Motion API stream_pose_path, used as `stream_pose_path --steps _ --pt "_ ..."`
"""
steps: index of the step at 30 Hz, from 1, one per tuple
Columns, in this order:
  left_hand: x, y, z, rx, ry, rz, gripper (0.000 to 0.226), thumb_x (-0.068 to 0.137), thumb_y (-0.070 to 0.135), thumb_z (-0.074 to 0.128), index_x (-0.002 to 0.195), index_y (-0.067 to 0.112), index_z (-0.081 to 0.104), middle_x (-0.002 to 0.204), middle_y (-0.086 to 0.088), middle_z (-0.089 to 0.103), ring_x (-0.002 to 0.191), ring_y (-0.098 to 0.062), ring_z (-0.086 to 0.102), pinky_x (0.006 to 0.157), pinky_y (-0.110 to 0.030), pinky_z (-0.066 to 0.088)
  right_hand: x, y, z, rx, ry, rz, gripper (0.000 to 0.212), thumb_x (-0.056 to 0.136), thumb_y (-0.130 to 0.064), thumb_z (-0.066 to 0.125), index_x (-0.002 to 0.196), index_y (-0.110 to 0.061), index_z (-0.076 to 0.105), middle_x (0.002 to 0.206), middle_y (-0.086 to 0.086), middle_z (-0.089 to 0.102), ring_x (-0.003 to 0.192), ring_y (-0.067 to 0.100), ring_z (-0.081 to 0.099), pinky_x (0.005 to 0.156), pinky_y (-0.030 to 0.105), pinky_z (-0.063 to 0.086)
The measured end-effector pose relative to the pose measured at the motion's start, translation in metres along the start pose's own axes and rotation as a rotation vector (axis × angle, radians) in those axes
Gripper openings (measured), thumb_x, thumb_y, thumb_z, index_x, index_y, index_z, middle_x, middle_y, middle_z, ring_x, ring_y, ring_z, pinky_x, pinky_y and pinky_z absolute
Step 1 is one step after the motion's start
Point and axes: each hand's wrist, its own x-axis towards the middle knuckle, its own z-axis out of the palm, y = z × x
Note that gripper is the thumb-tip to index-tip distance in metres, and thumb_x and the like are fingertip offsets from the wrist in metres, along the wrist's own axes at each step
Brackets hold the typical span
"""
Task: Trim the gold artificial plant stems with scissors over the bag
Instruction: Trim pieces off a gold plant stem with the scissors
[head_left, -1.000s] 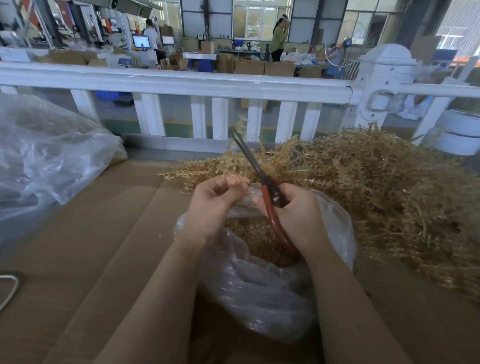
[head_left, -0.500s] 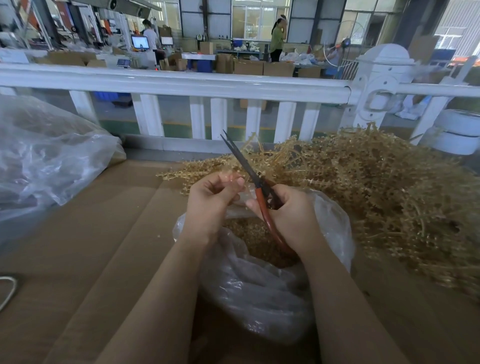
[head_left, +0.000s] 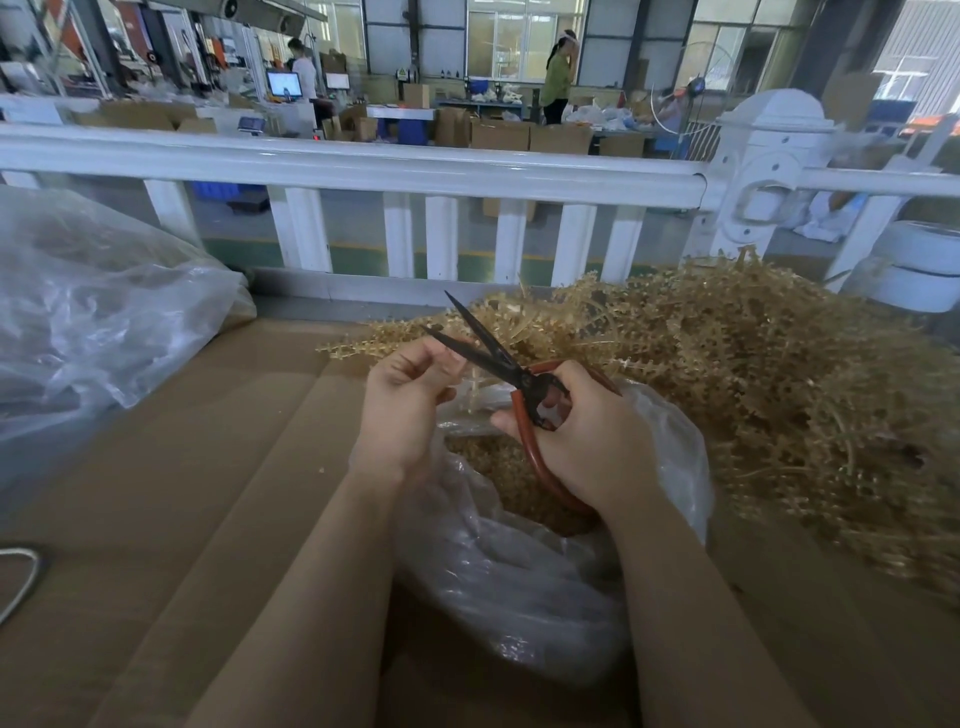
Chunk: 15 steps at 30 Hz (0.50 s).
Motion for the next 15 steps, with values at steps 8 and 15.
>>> stream_pose_path --steps 8,15 --pt "-0.0003 -0.0014 -0.0012 -0.082 -0.067 -0.1 0.044 0.094 0.001 0.054 0.056 0.023 0.063 0.06 0.01 0.06 0.056 -0.001 0.054 0.06 -0.015 0.045 0.0003 -0.0014 -0.001 -0.03 -0.019 -0.004 0.055 0.07 -0.08 0.06 0.093 -0.03 0.058 0.082 -0.017 0.061 0.078 0.001 0.058 0.061 0.021 0.048" --pt "-0.0008 0.0023 0.0001 -0.125 -0.07 -0.14 0.026 0.08 0.017 0.065 0.056 0.025 0.068 0.061 0.009 0.055 0.058 -0.002 0.049 0.066 -0.023 0.038 0.0002 -0.0039 -0.0018 -0.081 0.04 -0.023 0.067 0.067 -0.088 0.051 0.086 -0.025 0.062 0.072 -0.012 0.06 0.069 0.004 0.058 0.059 0.031 0.053"
